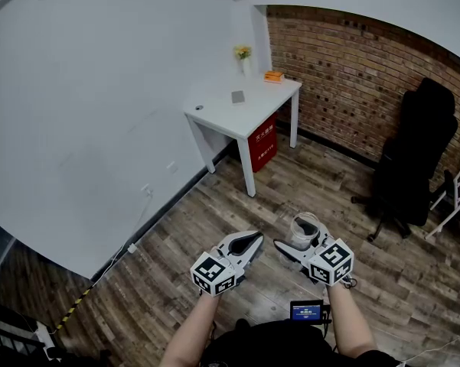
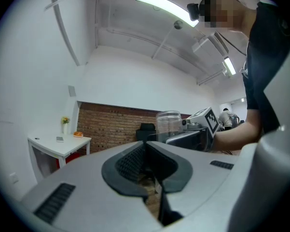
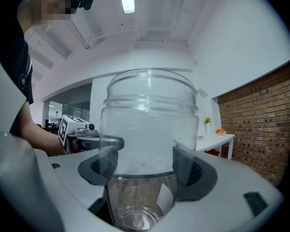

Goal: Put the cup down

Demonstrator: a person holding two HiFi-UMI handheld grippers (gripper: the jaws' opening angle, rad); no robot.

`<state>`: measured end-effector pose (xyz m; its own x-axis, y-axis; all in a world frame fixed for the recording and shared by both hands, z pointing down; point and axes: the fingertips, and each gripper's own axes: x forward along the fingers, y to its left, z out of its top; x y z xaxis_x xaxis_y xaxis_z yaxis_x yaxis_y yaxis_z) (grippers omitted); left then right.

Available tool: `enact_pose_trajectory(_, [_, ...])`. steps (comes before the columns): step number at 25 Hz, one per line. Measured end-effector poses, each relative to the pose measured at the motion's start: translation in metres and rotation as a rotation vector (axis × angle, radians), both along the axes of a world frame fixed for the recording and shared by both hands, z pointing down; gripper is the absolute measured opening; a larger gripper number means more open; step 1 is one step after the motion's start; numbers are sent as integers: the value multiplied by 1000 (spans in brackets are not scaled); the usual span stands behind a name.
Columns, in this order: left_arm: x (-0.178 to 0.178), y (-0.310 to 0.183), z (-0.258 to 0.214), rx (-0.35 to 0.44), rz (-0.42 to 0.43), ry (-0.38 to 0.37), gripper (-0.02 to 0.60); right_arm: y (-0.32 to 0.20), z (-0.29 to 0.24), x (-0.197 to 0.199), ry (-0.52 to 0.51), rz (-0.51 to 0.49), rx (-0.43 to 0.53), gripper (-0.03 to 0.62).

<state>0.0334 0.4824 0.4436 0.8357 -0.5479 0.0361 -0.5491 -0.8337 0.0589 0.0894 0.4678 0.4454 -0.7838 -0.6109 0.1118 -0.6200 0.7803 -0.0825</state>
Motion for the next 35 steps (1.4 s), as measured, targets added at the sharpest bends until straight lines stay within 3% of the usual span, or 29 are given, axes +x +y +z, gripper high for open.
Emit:
enact_pose_trajectory(13, [51, -12, 6, -3, -23, 16, 21, -5, 9, 49, -10, -24, -3, 359])
enact_pose_trajectory(21, [54, -35, 10, 10, -99, 20, 21, -21, 27, 70, -26, -28, -41, 359])
enact_pose_trajectory(28, [46, -93, 34, -28, -105, 31, 21, -73, 48, 70, -29, -11, -86, 359])
enact_pose_trajectory(35, [24, -208, 45, -46, -78, 55, 21, -178, 54, 52, -7, 35, -106, 359])
